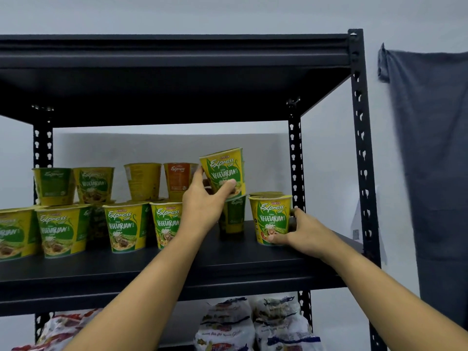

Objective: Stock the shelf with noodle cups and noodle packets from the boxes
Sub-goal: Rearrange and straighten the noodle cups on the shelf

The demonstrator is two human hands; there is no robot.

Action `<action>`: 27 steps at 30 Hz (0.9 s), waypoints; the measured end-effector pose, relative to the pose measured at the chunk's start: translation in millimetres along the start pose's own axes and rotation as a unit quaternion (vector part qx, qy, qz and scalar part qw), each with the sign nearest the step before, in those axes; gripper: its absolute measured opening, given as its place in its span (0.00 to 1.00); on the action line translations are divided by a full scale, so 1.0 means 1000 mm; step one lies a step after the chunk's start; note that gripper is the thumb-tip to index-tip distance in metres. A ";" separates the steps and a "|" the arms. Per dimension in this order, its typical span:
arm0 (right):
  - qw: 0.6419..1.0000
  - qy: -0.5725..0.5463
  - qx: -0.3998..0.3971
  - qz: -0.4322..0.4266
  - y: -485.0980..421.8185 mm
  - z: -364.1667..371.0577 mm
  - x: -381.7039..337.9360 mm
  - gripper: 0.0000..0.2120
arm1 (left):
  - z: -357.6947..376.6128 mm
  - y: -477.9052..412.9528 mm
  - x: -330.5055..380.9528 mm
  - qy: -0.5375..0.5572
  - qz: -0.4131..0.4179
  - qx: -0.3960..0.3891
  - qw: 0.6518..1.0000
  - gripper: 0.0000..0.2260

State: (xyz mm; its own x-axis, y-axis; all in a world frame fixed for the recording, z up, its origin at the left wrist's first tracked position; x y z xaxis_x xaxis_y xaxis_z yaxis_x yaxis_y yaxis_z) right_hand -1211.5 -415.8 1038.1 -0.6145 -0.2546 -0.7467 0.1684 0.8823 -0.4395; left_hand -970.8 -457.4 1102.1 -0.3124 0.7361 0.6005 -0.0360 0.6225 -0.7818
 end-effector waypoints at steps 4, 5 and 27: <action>1.000 0.010 -0.004 -0.005 0.001 0.000 -0.001 0.32 | 0.019 -0.016 0.015 0.014 0.000 -0.035 0.999 0.19; 1.000 0.011 -0.004 -0.007 0.002 0.000 -0.001 0.32 | 0.026 -0.019 0.018 0.011 0.002 -0.047 0.999 0.20; 1.000 0.024 0.010 -0.015 0.004 -0.001 -0.002 0.31 | 0.074 -0.013 0.026 0.020 0.001 -0.134 0.991 0.20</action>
State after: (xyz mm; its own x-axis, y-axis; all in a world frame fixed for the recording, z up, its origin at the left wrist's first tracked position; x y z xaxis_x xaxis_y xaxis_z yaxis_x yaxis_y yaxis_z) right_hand -1210.5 -411.3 1038.7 -0.6563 -0.2610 -0.7079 0.1643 0.8663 -0.4717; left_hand -1049.0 -466.2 1115.5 -0.2739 0.7437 0.6098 0.2193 0.6657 -0.7133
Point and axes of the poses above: each hand's wrist, its own y-axis away from the middle knuckle, its own z-axis out of the palm, x = y × z, the point moved 5 cm from there along -y, towards the middle knuckle, and after that the axes turned 5 degrees about -y, right-handed, at the moved point
